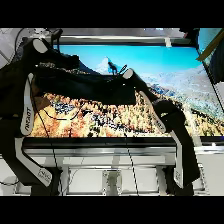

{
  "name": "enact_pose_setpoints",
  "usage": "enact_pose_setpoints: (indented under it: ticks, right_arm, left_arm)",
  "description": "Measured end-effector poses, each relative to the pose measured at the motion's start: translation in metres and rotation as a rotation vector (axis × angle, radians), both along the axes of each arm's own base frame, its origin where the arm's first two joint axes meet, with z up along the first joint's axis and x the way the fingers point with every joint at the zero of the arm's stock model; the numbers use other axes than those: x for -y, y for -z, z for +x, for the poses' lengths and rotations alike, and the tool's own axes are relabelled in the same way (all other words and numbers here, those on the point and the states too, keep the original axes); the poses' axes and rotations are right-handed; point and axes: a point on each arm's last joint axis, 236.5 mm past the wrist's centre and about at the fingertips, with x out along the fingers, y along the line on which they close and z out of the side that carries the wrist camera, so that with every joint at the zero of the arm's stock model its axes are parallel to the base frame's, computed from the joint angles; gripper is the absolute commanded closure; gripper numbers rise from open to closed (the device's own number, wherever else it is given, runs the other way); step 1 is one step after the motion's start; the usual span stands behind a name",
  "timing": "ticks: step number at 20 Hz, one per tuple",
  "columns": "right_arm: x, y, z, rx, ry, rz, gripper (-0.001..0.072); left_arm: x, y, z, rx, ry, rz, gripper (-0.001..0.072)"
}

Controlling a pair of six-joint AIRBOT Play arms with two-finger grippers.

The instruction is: Fold the clothes and pants, and hang the long-sleeved shirts on hangers.

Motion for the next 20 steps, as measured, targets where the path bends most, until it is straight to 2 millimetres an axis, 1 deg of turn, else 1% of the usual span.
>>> enact_pose_setpoints:
  ticks: [1, 2, 3, 5, 6, 7, 8, 9, 10, 12, 13, 14, 15, 17, 18, 20]
  right_arm:
    - [-0.007, -0.002, -0.001, -0.004, 0.004, 0.017, 0.0174]
    - [-0.009, -0.007, 0.001, -0.001, 0.01, 0.028, 0.0175]
    - [-0.005, -0.015, 0.009, 0.014, 0.032, 0.041, 0.0175]
    - [0.019, -0.037, 0.029, 0.049, 0.076, 0.052, 0.0177]
    - [0.039, -0.046, 0.039, 0.065, 0.093, 0.041, 0.0177]
    - [0.067, -0.054, 0.051, 0.088, 0.117, 0.015, 0.0178]
    - [0.101, -0.059, 0.061, 0.102, 0.137, -0.028, 0.0178]
    - [0.133, -0.059, 0.066, 0.098, 0.153, -0.074, 0.0178]
    - [0.166, -0.056, 0.069, 0.08, 0.172, -0.118, 0.0178]
    - [0.23, -0.04, 0.067, 0.01, 0.214, -0.197, 0.0177]
    - [0.252, -0.03, 0.064, -0.028, 0.232, -0.223, 0.0177]
    - [0.268, -0.02, 0.061, -0.062, 0.249, -0.238, 0.0177]
    - [0.281, -0.01, 0.057, -0.092, 0.262, -0.251, 0.0177]
    - [0.294, 0.013, 0.055, -0.134, 0.282, -0.267, 0.0177]
    - [0.295, 0.022, 0.055, -0.148, 0.285, -0.266, 0.0177]
    - [0.289, 0.039, 0.056, -0.165, 0.283, -0.244, 0.0177]
  left_arm:
    - [-0.003, -0.004, -0.001, 0.006, -0.002, 0.004, 0.066]
    - [-0.006, -0.007, -0.002, 0.01, -0.002, 0.008, 0.066]
    - [-0.009, -0.009, -0.003, 0.012, -0.002, 0.013, 0.066]
    - [-0.011, -0.013, -0.005, 0.018, -0.002, 0.018, 0.066]
    - [-0.012, -0.017, -0.006, 0.022, 0.0, 0.019, 0.0661]
    - [-0.013, -0.019, -0.007, 0.027, 0.0, 0.021, 0.066]
    - [-0.015, -0.023, -0.008, 0.033, 0.001, 0.024, 0.066]
    - [-0.015, -0.027, -0.009, 0.041, 0.004, 0.027, 0.066]
    - [-0.016, -0.029, -0.009, 0.047, 0.007, 0.029, 0.066]
    - [-0.017, -0.033, -0.01, 0.053, 0.006, 0.03, 0.066]
    - [-0.017, -0.034, -0.01, 0.055, 0.007, 0.032, 0.0659]
    - [-0.018, -0.034, -0.011, 0.056, 0.007, 0.032, 0.066]
    - [-0.018, -0.034, -0.011, 0.057, 0.007, 0.033, 0.066]
    - [-0.018, -0.035, -0.011, 0.056, 0.01, 0.034, 0.066]
    - [-0.018, -0.034, -0.012, 0.053, 0.012, 0.035, 0.066]
    - [-0.018, -0.034, -0.014, 0.047, 0.016, 0.036, 0.066]
